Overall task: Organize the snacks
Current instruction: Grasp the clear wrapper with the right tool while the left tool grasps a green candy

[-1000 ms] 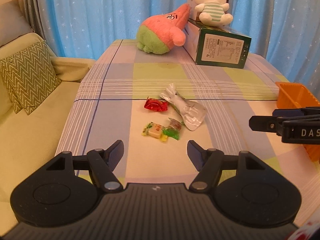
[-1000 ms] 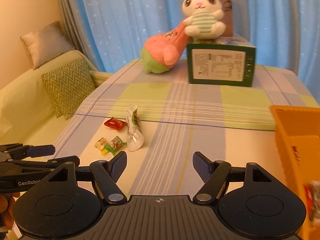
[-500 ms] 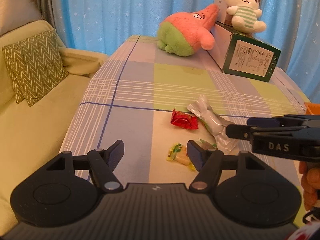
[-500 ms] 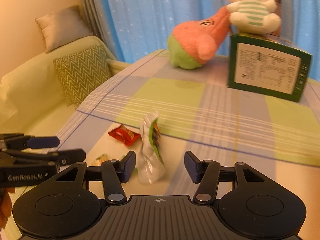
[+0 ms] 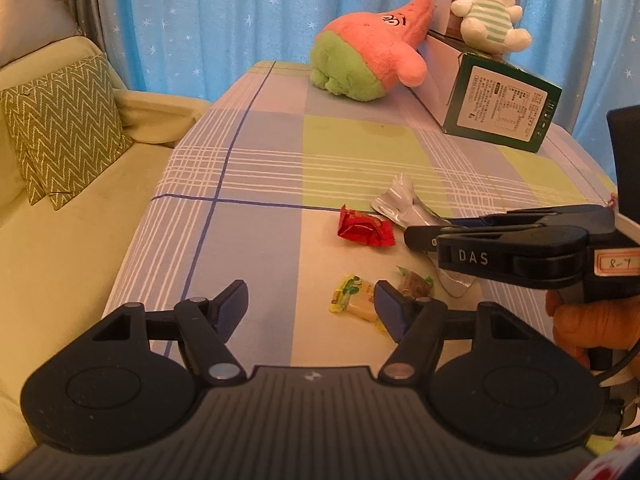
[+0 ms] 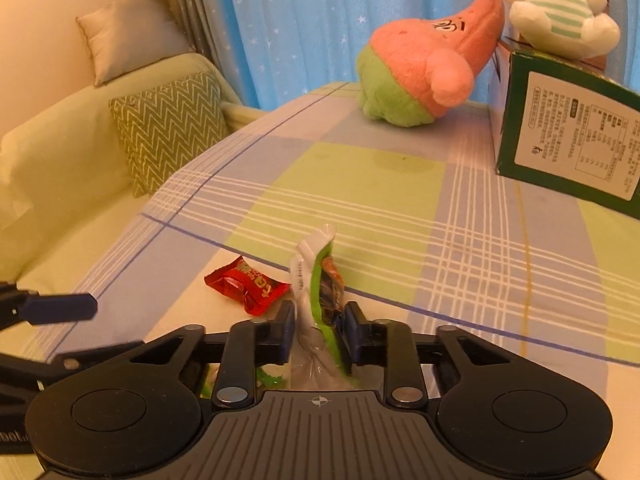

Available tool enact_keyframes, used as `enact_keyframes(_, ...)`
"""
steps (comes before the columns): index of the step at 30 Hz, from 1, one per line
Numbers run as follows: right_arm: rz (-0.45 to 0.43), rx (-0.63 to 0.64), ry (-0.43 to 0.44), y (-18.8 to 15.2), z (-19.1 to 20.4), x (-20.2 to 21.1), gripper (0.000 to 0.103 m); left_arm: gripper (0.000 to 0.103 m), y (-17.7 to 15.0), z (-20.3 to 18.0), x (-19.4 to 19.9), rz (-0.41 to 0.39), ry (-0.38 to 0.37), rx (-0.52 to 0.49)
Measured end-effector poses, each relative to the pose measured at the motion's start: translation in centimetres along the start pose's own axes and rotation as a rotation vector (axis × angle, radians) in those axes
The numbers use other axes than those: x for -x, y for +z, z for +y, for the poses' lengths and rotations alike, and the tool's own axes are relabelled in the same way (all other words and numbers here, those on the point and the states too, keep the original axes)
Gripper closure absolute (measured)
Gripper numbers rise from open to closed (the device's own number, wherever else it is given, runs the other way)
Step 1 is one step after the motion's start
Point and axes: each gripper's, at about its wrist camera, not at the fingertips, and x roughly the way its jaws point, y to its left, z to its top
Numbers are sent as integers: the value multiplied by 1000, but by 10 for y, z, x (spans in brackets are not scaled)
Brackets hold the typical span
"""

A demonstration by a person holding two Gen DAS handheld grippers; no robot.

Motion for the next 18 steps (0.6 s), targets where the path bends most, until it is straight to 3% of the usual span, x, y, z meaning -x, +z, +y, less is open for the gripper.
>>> enact_keyframes(5, 26, -38, -35, -7, -14, 17, 79, 39, 0, -12, -1, -16, -60, -44)
enact_keyframes(11, 43, -74, -105, -24, -35, 58, 79, 54, 2, -45, -12, -45, -117, -190)
enact_keyframes(18, 49, -99, -173, -45, -53, 93, 79, 72, -3, -65, -29, -29, -126, -293)
